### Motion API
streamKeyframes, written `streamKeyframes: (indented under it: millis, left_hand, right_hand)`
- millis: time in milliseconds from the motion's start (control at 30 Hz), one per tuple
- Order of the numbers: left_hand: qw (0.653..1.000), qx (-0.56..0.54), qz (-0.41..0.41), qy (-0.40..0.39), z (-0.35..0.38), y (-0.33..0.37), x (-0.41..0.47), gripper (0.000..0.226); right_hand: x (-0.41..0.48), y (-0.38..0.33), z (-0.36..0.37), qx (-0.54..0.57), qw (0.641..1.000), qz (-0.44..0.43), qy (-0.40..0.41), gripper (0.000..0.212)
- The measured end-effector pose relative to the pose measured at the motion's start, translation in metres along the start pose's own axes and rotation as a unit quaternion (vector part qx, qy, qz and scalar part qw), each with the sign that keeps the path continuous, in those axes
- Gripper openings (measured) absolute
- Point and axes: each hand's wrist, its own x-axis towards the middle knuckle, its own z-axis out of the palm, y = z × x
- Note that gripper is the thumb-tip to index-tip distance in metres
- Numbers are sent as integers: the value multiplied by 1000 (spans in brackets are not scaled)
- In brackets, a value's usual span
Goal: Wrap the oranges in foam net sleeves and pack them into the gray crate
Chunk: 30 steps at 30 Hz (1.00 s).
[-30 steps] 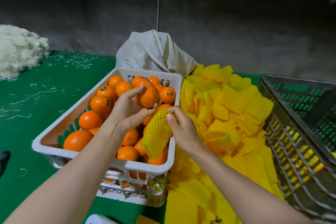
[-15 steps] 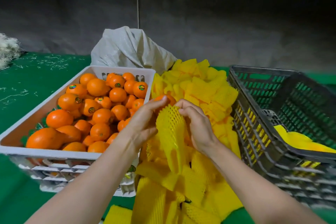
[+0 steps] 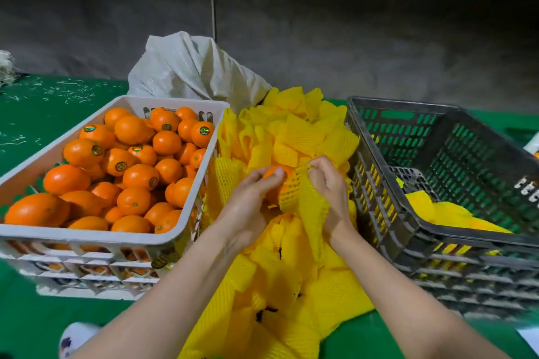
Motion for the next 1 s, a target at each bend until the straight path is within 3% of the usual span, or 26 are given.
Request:
streamKeyframes:
  millis: [67, 200, 267, 400, 467, 633, 767, 1000]
  left_hand:
    - [1000, -7, 13, -3, 4, -9, -3, 37]
    - [999, 39, 17, -10, 3, -20, -8, 65]
    - [996, 74, 42, 13, 1, -24, -7, 60]
    - [995, 25, 73, 66, 5, -30, -8, 54]
    - [991, 37, 67, 113, 7, -29, -6, 39]
    - [978, 33, 5, 207, 4, -22, -2, 32]
    - [989, -38, -12, 143, 7, -28, -7, 45]
    - [994, -41, -27, 93, 15, -27, -10, 48]
  right_hand:
    - [-4, 2, 2, -19, 999, -9, 28, 31]
    - [-13, 4, 8, -5, 998, 16, 66, 28]
    - [-18, 5, 9, 11, 998, 27, 64, 31]
    - [-29, 5, 16, 10, 997, 24, 66, 17]
    - [-37, 8, 21, -8, 998, 7, 56, 13]
    - [-44, 13, 16, -32, 995, -88, 34, 30]
    - [-20, 12, 3, 49, 997, -34, 44, 22]
    - [-1, 12, -1, 145, 980, 126, -45, 24]
